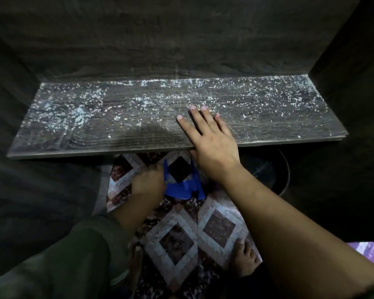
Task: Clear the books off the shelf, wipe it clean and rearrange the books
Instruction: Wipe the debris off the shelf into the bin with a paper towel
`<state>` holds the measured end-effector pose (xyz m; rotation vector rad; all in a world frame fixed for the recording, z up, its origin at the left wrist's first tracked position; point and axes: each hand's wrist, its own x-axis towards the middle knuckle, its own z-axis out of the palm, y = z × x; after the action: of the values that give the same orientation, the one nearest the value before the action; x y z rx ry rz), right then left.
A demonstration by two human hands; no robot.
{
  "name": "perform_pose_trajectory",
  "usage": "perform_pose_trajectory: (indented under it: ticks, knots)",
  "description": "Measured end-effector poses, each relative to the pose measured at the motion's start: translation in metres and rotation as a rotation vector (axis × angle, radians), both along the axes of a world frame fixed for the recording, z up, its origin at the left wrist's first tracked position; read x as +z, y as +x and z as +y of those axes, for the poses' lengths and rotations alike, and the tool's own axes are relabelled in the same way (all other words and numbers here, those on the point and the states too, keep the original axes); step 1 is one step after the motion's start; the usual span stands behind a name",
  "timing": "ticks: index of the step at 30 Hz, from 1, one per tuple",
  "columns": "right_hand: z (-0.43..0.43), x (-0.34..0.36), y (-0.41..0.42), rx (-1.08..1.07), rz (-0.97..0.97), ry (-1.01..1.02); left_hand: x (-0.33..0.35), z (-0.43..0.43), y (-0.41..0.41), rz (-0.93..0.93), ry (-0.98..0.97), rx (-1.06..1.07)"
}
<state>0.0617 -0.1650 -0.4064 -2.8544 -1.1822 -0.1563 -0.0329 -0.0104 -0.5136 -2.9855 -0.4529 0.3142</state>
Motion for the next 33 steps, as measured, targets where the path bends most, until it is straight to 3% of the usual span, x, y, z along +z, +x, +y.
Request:
perform_pose_trajectory:
  ticks: [5,8,18,22,25,30,33]
  knots:
    - [-0.001,0.008,-0.005,-0.018,0.05,-0.01,0.076,-0.009,-0.034,-0.338,0.099,-0.401]
    - [-0.002,0.011,-0.007,-0.019,0.071,0.006,0.109,-0.007,-0.048,-0.48,0.167,-0.442]
    - [-0.013,0.024,-0.017,-0.024,0.199,0.077,0.125,-0.003,-0.042,-0.207,0.016,-0.191]
    - [-0.031,0.072,-0.025,-0.072,0.247,0.163,0.179,-0.006,-0.038,-0.237,0.021,-0.222]
    - [-0.05,0.129,-0.029,-0.065,0.157,0.209,0.245,-0.007,-0.03,-0.427,0.095,-0.305]
    - [-0.084,0.239,-0.026,-0.031,-0.114,0.306,0.366,-0.024,-0.013,-0.909,0.145,-0.423]
    - [-0.099,0.29,-0.014,-0.036,-0.3,0.408,0.415,-0.039,0.0,-1.004,0.201,-0.428]
